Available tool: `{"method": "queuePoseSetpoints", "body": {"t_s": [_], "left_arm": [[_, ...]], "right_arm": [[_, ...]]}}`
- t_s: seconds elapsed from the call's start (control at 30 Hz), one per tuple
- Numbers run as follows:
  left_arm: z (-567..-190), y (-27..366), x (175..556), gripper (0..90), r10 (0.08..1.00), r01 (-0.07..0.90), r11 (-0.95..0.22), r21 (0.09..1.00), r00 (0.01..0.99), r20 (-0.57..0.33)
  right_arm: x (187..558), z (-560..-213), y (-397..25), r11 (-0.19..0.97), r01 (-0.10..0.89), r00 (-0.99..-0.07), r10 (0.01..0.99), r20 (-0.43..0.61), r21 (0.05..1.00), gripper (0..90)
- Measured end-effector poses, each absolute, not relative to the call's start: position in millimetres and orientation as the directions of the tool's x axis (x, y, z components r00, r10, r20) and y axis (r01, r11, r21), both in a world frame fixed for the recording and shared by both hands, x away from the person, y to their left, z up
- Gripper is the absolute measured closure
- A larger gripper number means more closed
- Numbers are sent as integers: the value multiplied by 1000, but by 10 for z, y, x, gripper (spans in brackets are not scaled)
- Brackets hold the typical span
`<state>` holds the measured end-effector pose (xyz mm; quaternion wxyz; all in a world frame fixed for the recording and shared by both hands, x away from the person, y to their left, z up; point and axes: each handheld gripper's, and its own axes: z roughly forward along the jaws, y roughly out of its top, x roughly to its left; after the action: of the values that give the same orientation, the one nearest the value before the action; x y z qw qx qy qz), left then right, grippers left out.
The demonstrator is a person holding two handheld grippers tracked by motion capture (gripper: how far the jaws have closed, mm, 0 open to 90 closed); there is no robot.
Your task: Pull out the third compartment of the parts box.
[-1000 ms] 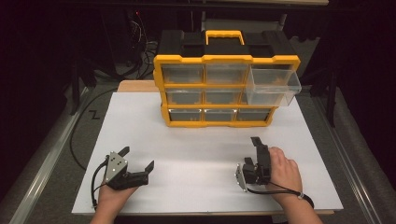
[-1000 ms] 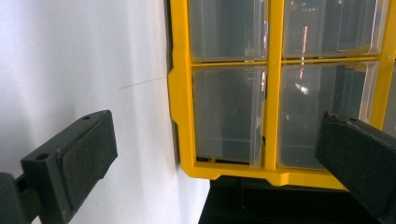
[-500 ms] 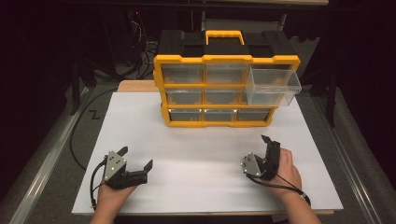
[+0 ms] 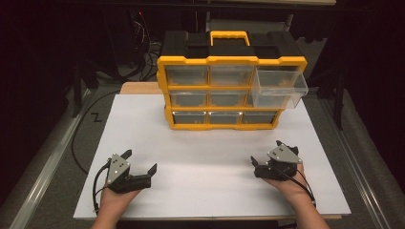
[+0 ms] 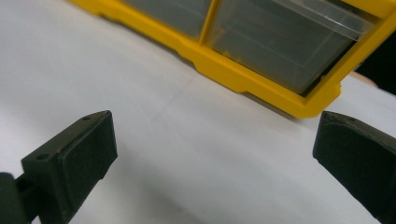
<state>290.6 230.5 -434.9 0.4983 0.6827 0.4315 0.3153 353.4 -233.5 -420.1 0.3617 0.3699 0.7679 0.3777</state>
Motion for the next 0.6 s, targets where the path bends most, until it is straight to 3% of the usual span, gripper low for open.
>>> {"method": "queuePoseSetpoints", "body": {"t_s": [0.4,0.47,0.6], "left_arm": [[-4345,2313,2912,6,895,280,-112,953,445,-26],[-4345,2316,2917,6,895,282,-111,953,446,-28],[-4356,2318,2931,6,897,292,-109,950,441,-33]], "right_arm": [[3379,-4181,-2506,39,318,-473,873,123,947,14],[3347,-4190,-2508,39,314,-480,869,123,949,14],[3339,-4206,-2429,138,281,-497,868,21,950,14]]}}
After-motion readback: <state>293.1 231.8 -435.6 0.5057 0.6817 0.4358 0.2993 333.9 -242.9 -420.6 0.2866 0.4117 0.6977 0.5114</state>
